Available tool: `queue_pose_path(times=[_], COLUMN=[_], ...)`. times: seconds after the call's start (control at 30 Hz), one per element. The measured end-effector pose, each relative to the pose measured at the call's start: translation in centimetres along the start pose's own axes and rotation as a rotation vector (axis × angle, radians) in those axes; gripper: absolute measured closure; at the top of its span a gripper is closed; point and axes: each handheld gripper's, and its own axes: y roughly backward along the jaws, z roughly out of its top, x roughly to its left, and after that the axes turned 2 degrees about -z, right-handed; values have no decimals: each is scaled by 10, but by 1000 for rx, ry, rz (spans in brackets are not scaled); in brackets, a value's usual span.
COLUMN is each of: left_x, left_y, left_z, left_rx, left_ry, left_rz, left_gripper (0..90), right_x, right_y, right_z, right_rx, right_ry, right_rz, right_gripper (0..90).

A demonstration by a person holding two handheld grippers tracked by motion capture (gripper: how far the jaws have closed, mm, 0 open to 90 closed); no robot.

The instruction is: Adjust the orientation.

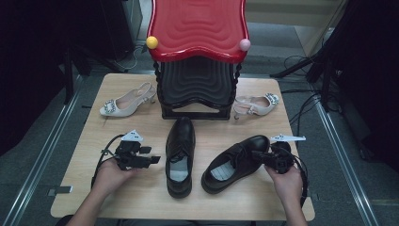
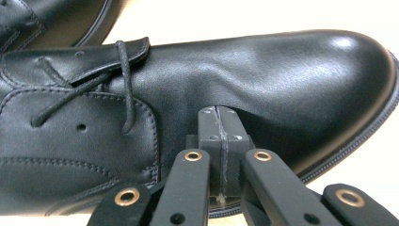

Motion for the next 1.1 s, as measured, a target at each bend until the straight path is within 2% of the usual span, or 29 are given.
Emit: queue_pose_path(times=[0.3, 0.47, 0.57, 0.87, 1.03, 1.1], left_x=[-2, -4, -5, -9, -7, -4], left_y=[2, 1, -2, -5, -6, -3], left_z=[-5, -6, -5, -2, 1, 3], left_rx=[-1, 3, 2, 4, -5, -6], left_ry=[2, -6, -1, -17, -15, -17], left_rz=[5, -2, -6, -17, -24, -14], left_gripper=[390, 389, 390, 389, 389, 387], right_x=[9, 16, 18, 13, 17, 20], right_y=[-17, -30, -35, -22, -13, -9], right_z=[16, 24, 27, 23, 12, 7], right_rx=[-10, -20, -25, -54, -48, -44], right_ry=[40, 25, 27, 6, 22, 21], right_rz=[-10, 18, 20, 29, 29, 35], right_gripper=[900, 900, 900, 900, 900, 900])
